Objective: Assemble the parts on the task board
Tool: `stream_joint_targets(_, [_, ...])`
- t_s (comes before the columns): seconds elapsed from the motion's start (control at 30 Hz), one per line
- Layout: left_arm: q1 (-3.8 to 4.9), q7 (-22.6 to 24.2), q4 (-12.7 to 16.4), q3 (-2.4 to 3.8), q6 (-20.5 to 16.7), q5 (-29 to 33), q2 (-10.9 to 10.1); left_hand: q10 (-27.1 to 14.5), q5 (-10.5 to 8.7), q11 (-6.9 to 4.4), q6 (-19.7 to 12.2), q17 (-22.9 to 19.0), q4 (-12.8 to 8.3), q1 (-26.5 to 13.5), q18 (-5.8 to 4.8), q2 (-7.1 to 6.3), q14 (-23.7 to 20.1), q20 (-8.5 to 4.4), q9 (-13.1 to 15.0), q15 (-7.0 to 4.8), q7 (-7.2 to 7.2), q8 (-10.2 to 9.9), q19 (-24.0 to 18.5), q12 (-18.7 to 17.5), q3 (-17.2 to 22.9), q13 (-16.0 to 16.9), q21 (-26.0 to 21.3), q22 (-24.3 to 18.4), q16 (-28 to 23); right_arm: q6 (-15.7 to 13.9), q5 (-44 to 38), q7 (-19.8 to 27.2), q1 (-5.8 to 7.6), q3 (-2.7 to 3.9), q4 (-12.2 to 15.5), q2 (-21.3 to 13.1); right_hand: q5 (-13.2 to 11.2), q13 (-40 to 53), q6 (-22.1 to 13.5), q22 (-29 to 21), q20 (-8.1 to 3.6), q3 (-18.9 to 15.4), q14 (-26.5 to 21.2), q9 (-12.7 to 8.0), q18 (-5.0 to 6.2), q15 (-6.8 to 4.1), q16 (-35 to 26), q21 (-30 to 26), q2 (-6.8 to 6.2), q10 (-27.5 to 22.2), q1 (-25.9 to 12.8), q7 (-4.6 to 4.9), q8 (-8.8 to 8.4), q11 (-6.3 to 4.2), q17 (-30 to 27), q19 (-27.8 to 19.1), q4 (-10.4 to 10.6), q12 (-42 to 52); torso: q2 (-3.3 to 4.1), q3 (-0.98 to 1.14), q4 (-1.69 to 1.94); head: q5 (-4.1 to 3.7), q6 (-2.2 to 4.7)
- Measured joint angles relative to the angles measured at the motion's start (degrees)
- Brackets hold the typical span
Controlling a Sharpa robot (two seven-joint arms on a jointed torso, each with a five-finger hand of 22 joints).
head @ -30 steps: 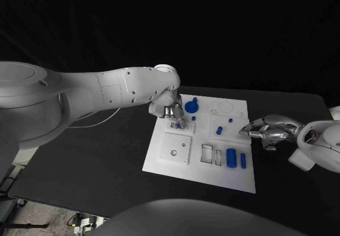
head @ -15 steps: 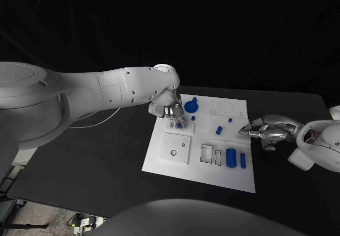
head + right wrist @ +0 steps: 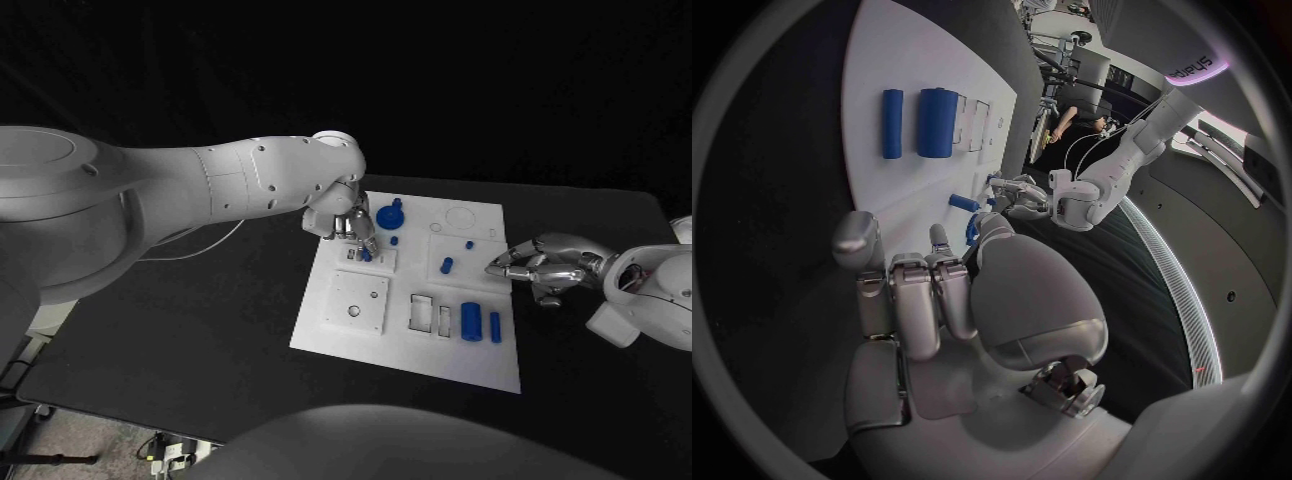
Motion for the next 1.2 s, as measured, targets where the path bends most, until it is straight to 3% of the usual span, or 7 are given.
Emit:
stream_joint_targets(0.3, [-0.07, 0.00, 0.01, -0.01, 0.00, -0.08, -0.06, 0.00, -1.76, 0.00, 0.00, 0.00, -0.07, 0.00, 0.00, 0.00, -0.22, 0.20, 0.00, 0.21, 0.00, -0.60, -0.20, 0.00, -1.50, 0.00, 0.00, 0.00, 0.00, 0.10, 0.00, -0.01, -0.17, 0.00, -0.10, 0.01, 0.00, 0.03, 0.00, 0.00, 0.00, 0.00, 0.00, 0.00, 0.00, 0.00, 0.00, 0.00, 0.00, 0.08, 0.00, 0.00, 0.00, 0.08, -0.01, 0.00, 0.00, -0.06, -0.01, -0.02, -0.03, 0.01, 0.00])
stream_joint_targets(0.57, [-0.11, 0.00, 0.12, -0.01, -0.39, -0.11, -0.05, 0.00, -1.61, 0.00, 0.01, 0.00, -0.37, 0.49, 0.00, 0.49, -0.22, 0.20, 0.03, 0.21, 0.00, -0.92, -0.20, 0.00, -1.80, 0.00, -0.15, -0.01, 0.00, 0.19, 0.00, -0.01, -0.41, 0.00, -0.20, 0.06, 0.00, 0.02, 0.00, 0.00, 0.01, 0.00, 0.00, 0.00, 0.00, 0.00, 0.00, -0.29, 0.00, 0.07, 0.00, 0.00, 0.00, 0.09, -0.01, -0.01, 0.00, -0.06, -0.01, 0.01, 0.00, 0.01, 0.00])
stream_joint_targets(0.93, [-0.13, -0.02, 0.84, 0.00, -1.73, -0.19, -0.46, 0.00, 6.47, 0.00, 0.14, 0.00, -1.65, 2.89, 0.00, 1.67, -0.22, 0.20, 0.95, 0.21, -0.12, -1.49, -0.20, 0.00, -1.35, 0.00, -0.20, -0.01, 0.00, 0.29, 0.00, -0.03, -0.51, 0.00, -0.23, -0.03, 0.00, -0.02, 0.00, 0.04, 0.20, 0.00, 0.00, 0.01, -0.01, 0.00, 0.00, -0.29, 0.00, -0.02, 0.00, 0.00, 0.00, 0.18, -0.02, -0.20, 0.00, -0.04, 0.03, -0.01, 0.02, 0.04, 0.00])
stream_joint_targets(1.2, [-0.17, -0.03, 1.23, 0.00, -2.33, -0.27, -0.55, 0.00, 6.84, -0.01, 0.34, -0.01, -2.45, 4.09, 0.00, 1.36, -0.22, 0.20, 1.69, 0.21, -0.29, -1.71, -0.20, 0.00, 1.28, 0.00, -0.20, -0.02, 0.00, 0.39, 0.00, -0.09, -0.56, 0.00, -0.23, -0.03, 0.00, -0.02, 0.00, 0.03, -0.01, 0.33, 0.00, -0.05, 0.00, 0.00, 0.00, -0.29, 0.00, -0.02, 0.00, 0.00, 0.00, 0.18, -0.02, -0.41, -0.01, 0.10, -0.01, -0.03, 0.03, 0.17, 0.00])
